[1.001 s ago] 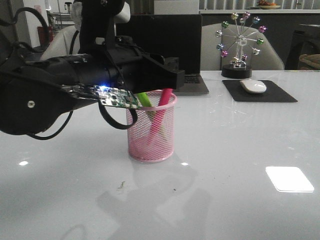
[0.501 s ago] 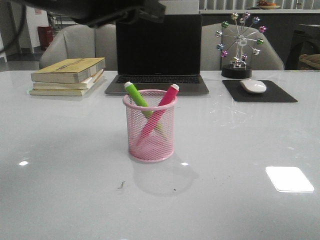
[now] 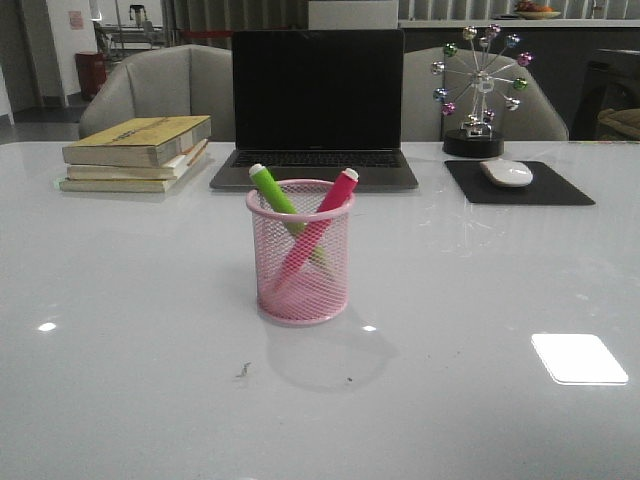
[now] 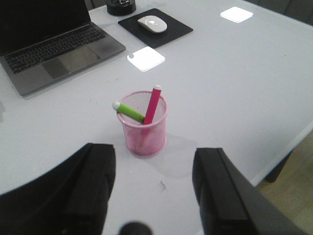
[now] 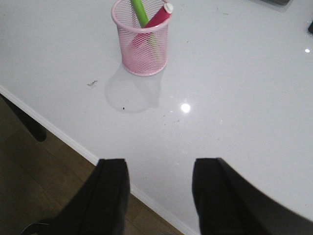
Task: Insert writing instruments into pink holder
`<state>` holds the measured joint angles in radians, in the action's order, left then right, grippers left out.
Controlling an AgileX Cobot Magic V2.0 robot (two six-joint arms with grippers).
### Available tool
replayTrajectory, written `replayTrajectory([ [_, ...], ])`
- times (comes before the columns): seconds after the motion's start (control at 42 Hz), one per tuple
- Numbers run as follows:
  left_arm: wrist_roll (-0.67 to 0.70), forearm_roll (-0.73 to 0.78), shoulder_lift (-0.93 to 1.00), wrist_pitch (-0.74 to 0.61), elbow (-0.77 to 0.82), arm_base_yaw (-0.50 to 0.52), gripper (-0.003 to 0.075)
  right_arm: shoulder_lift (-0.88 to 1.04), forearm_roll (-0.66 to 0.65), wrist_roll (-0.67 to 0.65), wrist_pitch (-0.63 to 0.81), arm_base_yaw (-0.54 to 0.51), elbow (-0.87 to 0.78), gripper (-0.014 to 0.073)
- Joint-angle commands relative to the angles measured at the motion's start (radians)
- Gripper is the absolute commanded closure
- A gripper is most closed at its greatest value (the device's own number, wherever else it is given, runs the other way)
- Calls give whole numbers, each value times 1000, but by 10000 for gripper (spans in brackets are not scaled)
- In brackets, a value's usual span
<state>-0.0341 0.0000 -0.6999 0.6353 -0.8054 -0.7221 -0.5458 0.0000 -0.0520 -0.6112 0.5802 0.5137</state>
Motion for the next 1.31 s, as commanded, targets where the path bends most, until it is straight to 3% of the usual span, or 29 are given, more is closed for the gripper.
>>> replayTrajectory([
  [0.0,-4,0,99,16,9,-5,295,-1,0,7,71,-1,28,167],
  [0.31,-4,0,324,86,172,-5,295,-1,0,7,64,-1,27,167],
  [0.739,123,79,348,99,240,-5,297,-1,-70,7,40,-1,27,170],
  [0.858,123,79,348,99,240,-5,354,-1,-69,7,37,-1,27,247],
  [0.977,123,79,348,99,240,-5,479,-1,-69,7,37,-1,27,410],
  [1.12,123,79,348,99,240,-5,590,-1,-68,7,37,-1,27,542],
  [1.192,123,79,348,99,240,-5,632,-1,-68,7,33,-1,27,572],
  [1.287,123,79,348,99,240,-5,629,-1,-68,7,30,-1,27,570],
])
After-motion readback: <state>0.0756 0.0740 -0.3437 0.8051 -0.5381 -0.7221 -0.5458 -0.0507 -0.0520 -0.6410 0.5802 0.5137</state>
